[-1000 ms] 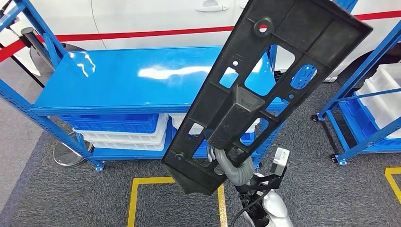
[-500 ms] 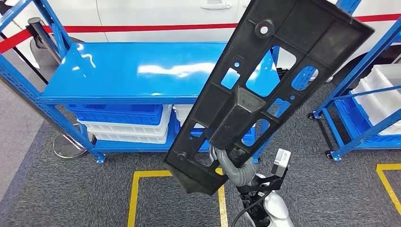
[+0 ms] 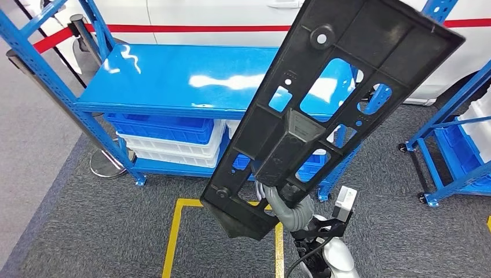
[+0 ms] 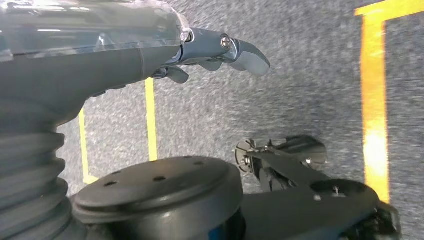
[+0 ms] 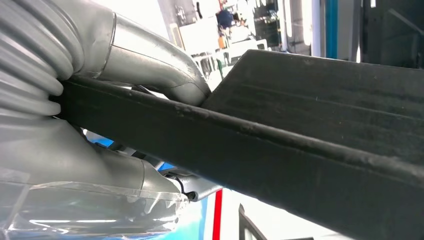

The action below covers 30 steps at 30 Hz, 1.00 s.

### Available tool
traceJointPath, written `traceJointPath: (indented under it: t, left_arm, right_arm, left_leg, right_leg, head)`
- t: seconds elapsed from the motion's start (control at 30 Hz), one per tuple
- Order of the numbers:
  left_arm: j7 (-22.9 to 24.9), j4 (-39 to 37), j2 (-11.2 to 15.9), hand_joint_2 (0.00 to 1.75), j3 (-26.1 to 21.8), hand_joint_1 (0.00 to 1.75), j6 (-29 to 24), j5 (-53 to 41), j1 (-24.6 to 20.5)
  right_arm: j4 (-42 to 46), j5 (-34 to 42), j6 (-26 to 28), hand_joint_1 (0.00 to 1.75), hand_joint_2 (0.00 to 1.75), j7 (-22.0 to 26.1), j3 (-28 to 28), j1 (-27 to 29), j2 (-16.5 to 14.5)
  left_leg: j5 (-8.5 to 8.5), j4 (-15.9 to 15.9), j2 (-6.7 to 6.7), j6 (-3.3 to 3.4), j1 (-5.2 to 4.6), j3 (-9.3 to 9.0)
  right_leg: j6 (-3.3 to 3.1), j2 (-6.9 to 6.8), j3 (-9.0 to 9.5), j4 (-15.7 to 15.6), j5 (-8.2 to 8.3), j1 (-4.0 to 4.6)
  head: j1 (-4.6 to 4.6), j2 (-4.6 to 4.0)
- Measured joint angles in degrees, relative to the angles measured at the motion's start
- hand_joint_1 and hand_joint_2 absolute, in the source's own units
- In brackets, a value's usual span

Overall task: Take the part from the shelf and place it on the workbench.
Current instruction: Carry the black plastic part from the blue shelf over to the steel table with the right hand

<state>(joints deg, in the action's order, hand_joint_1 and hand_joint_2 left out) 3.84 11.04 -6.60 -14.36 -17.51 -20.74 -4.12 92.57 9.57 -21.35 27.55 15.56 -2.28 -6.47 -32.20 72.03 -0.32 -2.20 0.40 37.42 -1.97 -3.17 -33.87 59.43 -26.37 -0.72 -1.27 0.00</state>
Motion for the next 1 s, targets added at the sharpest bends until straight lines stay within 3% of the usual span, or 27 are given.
traceJointPath:
  t: [0.03,0.1,0.17,0.23,0.3,0.33,0.37,0.43,0.47,0.5,0.57,0.63,0.67,0.73,0.8,0.87,0.93,0.97,1.0]
  left_arm:
    - [0.03,0.00,0.01,1.75,0.00,0.00,0.01,-0.03,0.05]
    - [0.09,-0.01,0.05,1.75,0.01,0.00,0.03,-0.13,0.08]
    - [0.12,-0.01,0.08,1.75,0.01,0.00,0.06,-0.24,0.10]
    - [0.18,-0.01,0.10,1.75,0.01,0.00,0.04,-0.27,0.22]
    - [0.25,0.00,0.10,1.75,0.00,0.00,0.02,-0.26,0.31]
    - [0.27,0.00,0.10,1.75,0.00,0.00,0.00,-0.24,0.29]
    - [0.28,0.00,0.09,1.75,0.00,0.00,-0.01,-0.22,0.23]
    - [0.27,0.00,0.09,1.75,-0.01,0.00,-0.02,-0.20,0.15]
    - [0.26,0.00,0.08,1.75,-0.01,0.00,-0.02,-0.20,0.16]
    - [0.25,0.00,0.08,1.75,-0.02,0.00,-0.02,-0.20,0.17]
    - [0.21,-0.01,-0.01,1.75,-0.02,0.00,-0.01,-0.24,0.11]
    - [0.21,-0.01,-0.14,1.75,-0.02,0.00,0.02,-0.29,-0.09]
    - [0.21,-0.01,-0.18,1.75,-0.02,0.00,0.02,-0.31,-0.13]
    - [0.21,0.00,-0.17,1.75,-0.02,0.00,0.02,-0.31,-0.03]
    - [0.21,0.00,-0.10,1.75,-0.02,0.00,0.00,-0.33,0.09]
    - [0.20,0.00,-0.02,1.75,-0.04,0.00,-0.05,-0.32,0.00]
    - [0.16,0.00,0.01,1.75,-0.07,0.00,-0.07,-0.29,-0.16]
    - [0.14,0.00,0.03,1.75,-0.07,0.00,-0.07,-0.30,-0.23]
    - [0.14,0.00,0.04,1.75,-0.07,0.00,-0.05,-0.30,-0.25]
  right_arm:
    - [0.04,-0.07,-0.01,1.75,1.75,0.01,0.00,0.04,-0.01]
    - [0.26,-0.31,-0.04,1.75,1.75,0.04,0.00,0.03,-0.05]
    - [0.44,-0.57,-0.10,1.75,1.75,0.07,0.00,0.00,-0.13]
    - [0.45,-0.70,-0.14,1.75,1.75,0.05,0.00,-0.04,-0.20]
    - [0.47,-0.72,-0.16,1.75,1.75,0.06,0.00,-0.13,-0.22]
    - [0.47,-0.72,-0.17,1.75,1.75,0.07,-0.01,-0.15,-0.21]
    - [0.45,-0.72,-0.19,1.75,1.75,0.07,-0.01,-0.14,-0.20]
    - [0.36,-0.72,-0.21,1.75,1.75,0.07,-0.02,-0.08,-0.17]
    - [0.31,-0.72,-0.21,1.75,1.75,0.06,-0.02,-0.06,-0.17]
    - [0.28,-0.72,-0.21,1.75,1.75,0.06,-0.02,-0.06,-0.17]
    - [0.29,-0.74,-0.24,1.75,1.75,0.07,-0.02,-0.09,-0.18]
    - [0.33,-0.79,-0.28,1.75,1.75,0.09,-0.02,-0.03,-0.18]
    - [0.36,-0.80,-0.30,1.75,1.75,0.09,-0.02,0.01,-0.18]
    - [0.41,-0.81,-0.33,1.75,1.75,0.10,-0.02,0.07,-0.20]
    - [0.43,-0.85,-0.39,1.75,1.75,0.11,-0.02,-0.02,-0.32]
    - [0.45,-0.92,-0.45,1.75,1.75,0.14,-0.03,-0.05,-0.46]
    - [0.44,-0.96,-0.48,1.75,1.75,0.16,-0.05,0.03,-0.50]
    - [0.44,-0.96,-0.47,1.75,1.75,0.15,-0.06,0.05,-0.50]
    - [0.43,-0.97,-0.48,1.75,1.75,0.15,-0.07,0.07,-0.50]
  left_leg:
    - [1.66,-3.75,0.64,0.06,0.03,-2.48]
    - [3.77,-11.37,3.20,0.61,-0.36,-6.83]
    - [4.12,-14.19,4.45,1.51,-0.87,-7.71]
    - [4.80,-14.41,3.31,2.43,-0.80,-7.16]
    - [5.69,-14.77,2.27,3.32,-0.50,-6.77]
    - [6.15,-14.89,1.75,3.67,-0.38,-6.48]
    - [6.54,-14.88,1.17,3.89,-0.41,-5.95]
    - [7.19,-14.73,-0.15,4.04,-0.56,-4.93]
    - [7.44,-14.58,-0.85,4.03,-0.63,-4.49]
    - [7.63,-14.38,-1.57,3.97,-0.68,-4.11]
    - [7.89,-13.89,-2.97,3.75,-0.66,-3.49]
    - [8.19,-13.31,-4.19,3.28,-0.69,-2.76]
    - [8.41,-13.20,-4.68,2.93,-0.60,-2.39]
    - [8.96,-13.32,-5.73,2.12,-0.44,-1.92]
    - [8.08,-12.30,-4.77,1.43,-0.48,-1.27]
    - [4.45,-7.36,-2.12,0.84,-0.45,0.58]
    - [0.46,-0.15,-0.66,0.31,-0.21,2.92]
    - [-0.45,2.08,-0.36,0.12,-0.10,3.34]
    - [-0.30,2.18,-0.14,0.00,0.00,2.67]
  right_leg:
    - [0.09,-0.47,-0.11,0.04,0.10,0.00]
    - [0.51,-1.41,-0.26,0.12,0.38,0.18]
    - [1.10,-2.49,-0.41,0.11,0.75,0.42]
    - [1.71,-3.43,-0.46,0.06,0.96,0.44]
    - [2.31,-1.39,-1.02,1.57,-0.62,0.19]
    - [2.52,0.28,-1.96,3.93,-2.48,0.07]
    - [2.65,1.86,-3.32,7.38,-4.73,-0.02]
    - [2.67,2.83,-6.02,14.30,-8.01,0.02]
    - [2.59,2.91,-6.36,15.61,-8.15,0.03]
    - [2.44,3.02,-5.52,14.56,-7.13,0.03]
    - [1.95,4.46,-1.44,7.50,-3.80,0.01]
    - [1.75,6.54,1.50,1.60,-1.97,-0.04]
    - [1.70,7.14,1.84,0.59,-1.88,-0.02]
    - [1.44,6.26,1.64,0.35,-1.43,0.03]
    - [0.80,4.88,1.55,-0.09,-0.86,-0.14]
    - [0.34,3.36,1.25,-0.36,-0.37,-0.25]
    - [0.24,1.84,0.67,-0.33,-0.05,-0.17]
    - [0.28,1.02,0.38,-0.30,0.12,-0.14]
    - [0.35,0.21,0.13,-0.27,0.27,-0.14]
  head:
    - [0.00,0.00]
    - [0.00,0.00]
    - [0.04,0.00]
    - [0.08,0.00]
    - [0.09,0.00]
    - [0.11,0.00]
    - [0.12,0.00]
    - [0.13,0.00]
    - [0.13,0.00]
    - [0.13,0.00]
    - [0.13,0.00]
    - [0.10,0.00]
    - [0.09,0.01]
    - [0.10,0.01]
    - [0.00,0.00]
    - [-0.25,0.00]
    - [-0.39,0.00]
    - [-0.39,0.00]
    - [-0.40,0.00]
